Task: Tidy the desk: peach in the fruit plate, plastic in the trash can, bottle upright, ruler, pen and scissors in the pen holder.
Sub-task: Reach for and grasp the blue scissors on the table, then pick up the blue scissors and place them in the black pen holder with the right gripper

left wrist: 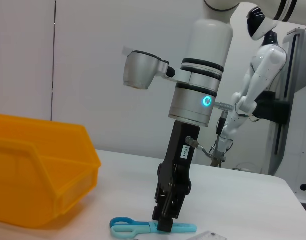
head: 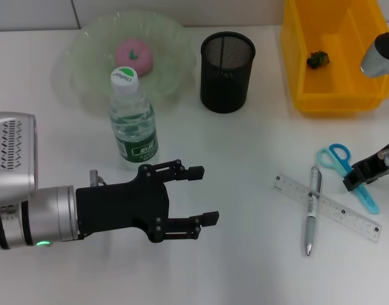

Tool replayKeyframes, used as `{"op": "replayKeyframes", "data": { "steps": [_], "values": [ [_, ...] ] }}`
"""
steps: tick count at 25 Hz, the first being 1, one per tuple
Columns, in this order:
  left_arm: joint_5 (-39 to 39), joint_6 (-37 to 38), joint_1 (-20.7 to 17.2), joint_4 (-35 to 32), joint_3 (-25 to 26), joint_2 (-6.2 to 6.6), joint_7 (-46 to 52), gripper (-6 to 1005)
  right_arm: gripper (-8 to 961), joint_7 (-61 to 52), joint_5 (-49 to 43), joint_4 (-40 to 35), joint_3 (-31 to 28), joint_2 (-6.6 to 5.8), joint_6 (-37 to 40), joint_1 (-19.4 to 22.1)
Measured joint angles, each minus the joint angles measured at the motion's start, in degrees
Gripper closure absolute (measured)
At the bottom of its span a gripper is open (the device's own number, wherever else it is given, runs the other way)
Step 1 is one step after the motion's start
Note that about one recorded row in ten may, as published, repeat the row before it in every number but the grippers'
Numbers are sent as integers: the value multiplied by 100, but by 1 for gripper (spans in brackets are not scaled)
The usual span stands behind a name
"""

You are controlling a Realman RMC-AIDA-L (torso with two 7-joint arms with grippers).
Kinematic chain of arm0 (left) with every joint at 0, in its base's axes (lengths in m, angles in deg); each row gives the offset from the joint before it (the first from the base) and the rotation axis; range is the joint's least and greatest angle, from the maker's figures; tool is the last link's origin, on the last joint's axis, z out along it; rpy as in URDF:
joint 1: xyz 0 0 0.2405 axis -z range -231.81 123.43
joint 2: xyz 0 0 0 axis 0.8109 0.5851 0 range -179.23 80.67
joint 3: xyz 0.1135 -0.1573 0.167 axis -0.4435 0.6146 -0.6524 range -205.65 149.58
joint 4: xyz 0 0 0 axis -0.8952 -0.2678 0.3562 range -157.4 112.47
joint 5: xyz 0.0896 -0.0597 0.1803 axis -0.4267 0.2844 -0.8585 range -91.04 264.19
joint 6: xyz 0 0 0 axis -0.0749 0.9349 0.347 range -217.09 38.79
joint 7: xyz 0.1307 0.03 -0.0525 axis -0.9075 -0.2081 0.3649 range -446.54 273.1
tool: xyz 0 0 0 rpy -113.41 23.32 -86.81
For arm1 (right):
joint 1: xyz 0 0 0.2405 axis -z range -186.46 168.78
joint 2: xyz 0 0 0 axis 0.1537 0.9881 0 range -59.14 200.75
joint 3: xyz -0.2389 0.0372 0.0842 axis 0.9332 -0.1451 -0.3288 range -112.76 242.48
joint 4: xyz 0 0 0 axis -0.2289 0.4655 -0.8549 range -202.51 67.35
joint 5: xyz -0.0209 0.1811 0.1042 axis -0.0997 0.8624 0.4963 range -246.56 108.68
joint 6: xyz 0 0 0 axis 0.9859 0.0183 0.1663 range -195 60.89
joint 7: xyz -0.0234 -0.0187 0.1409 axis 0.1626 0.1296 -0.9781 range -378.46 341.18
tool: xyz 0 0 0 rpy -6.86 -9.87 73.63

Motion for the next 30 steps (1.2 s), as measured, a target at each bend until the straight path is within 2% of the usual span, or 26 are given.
{"op": "replayKeyframes", "data": {
  "steps": [4,9,15,25,30],
  "values": [
    [0,0,-8,0,0,0,3,201,544,1,-4,-2,0,0,-7,2],
    [0,1,-17,0,-19,0,3,201,628,20,-18,46,0,0,-51,10],
    [0,1,-7,0,-36,0,24,201,627,41,-12,81,-1,0,-115,17],
    [0,1,-3,0,-35,0,20,202,723,170,9,162,-43,-9,-244,67],
    [21,23,-8,-38,-35,4,27,202,752,216,264,-313,-68,-16,-214,310]
  ]
}}
